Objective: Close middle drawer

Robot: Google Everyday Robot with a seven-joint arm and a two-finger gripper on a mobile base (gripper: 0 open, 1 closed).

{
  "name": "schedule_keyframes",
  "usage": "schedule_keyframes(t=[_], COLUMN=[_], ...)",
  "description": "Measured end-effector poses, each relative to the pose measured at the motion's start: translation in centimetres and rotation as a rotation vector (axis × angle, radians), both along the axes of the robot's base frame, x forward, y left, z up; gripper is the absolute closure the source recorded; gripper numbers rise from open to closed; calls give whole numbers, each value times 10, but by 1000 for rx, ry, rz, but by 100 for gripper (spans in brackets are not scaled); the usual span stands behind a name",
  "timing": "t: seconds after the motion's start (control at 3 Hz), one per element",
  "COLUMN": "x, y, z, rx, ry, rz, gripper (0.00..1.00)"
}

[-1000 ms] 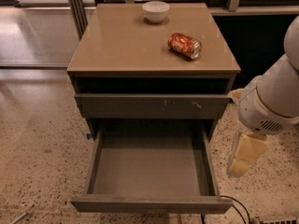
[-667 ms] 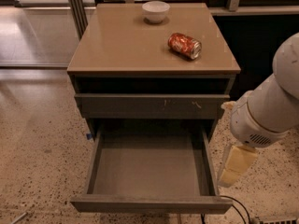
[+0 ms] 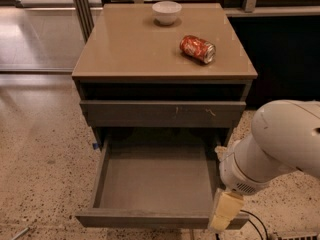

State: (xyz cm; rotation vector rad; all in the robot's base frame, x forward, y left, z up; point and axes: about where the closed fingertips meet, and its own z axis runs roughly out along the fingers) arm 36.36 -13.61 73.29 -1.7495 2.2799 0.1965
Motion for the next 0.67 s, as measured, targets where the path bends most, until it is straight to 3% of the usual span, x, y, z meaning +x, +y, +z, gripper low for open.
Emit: schedule_keyframes(t=[0.33, 0.67], x=[0, -7], y=[0, -3], z=[0, -26], rx=[0, 3], ry=[0, 41], rz=[0, -53], gripper=[0, 0])
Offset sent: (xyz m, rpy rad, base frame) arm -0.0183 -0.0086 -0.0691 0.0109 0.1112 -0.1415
